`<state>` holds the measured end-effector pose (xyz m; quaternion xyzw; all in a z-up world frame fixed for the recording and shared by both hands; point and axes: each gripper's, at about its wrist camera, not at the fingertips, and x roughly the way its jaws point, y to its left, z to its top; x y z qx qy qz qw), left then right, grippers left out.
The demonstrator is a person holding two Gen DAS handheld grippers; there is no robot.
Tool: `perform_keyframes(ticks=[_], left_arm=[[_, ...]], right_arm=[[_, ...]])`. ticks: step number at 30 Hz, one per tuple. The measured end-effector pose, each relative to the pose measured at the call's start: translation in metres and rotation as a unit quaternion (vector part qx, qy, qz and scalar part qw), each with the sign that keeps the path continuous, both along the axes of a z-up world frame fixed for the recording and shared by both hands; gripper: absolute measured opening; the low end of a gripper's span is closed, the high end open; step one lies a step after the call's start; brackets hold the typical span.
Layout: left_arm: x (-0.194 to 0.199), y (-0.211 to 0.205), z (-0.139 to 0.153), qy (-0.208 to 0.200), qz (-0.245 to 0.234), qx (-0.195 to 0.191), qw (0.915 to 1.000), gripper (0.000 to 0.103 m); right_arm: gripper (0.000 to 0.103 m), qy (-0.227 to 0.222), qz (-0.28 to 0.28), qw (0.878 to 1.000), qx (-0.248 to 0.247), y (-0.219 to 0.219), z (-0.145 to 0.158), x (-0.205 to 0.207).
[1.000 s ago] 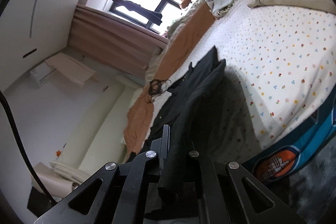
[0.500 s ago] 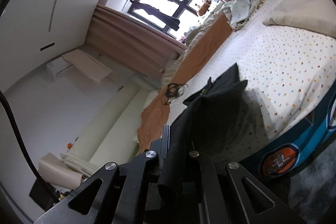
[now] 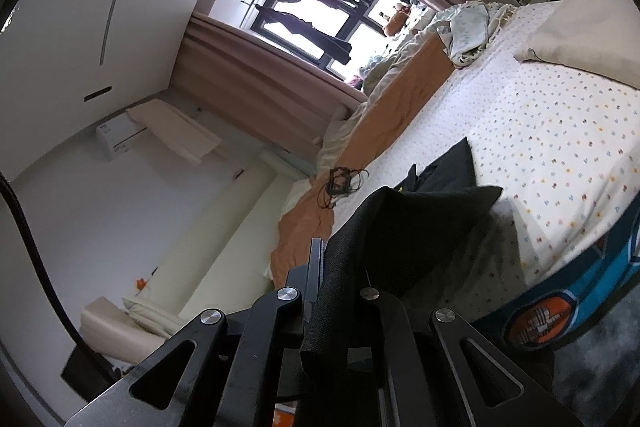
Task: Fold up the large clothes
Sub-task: 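Lift the hem with both tools and fold it over toward the collar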
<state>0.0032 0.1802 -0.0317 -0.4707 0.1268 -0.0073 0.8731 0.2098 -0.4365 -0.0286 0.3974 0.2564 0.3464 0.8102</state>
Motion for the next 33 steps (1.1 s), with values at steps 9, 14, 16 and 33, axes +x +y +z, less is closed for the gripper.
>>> perform_keyframes(ticks=[9, 14, 16, 33], left_arm=[[0.053, 0.017, 0.034, -0.023, 0.003, 0.015, 0.9996, 0.001], [0.105, 0.037, 0.05, -0.023, 0.004, 0.015, 0.9996, 0.002], [0.126, 0.045, 0.056, -0.021, 0.003, 0.016, 0.9996, 0.002], [0.283, 0.097, 0.046, 0.035, 0.0, 0.013, 0.9993, 0.002]], right_arm=[[0.004, -0.017, -0.015, 1.0, 0.014, 0.012, 0.023, 0.047], [0.004, -0.01, -0.022, 0.999, 0.022, 0.027, 0.032, 0.091], [0.004, -0.011, -0.024, 0.999, 0.021, 0.032, 0.037, 0.108], [0.004, 0.051, -0.097, 0.993, 0.054, 0.072, 0.025, 0.24]])
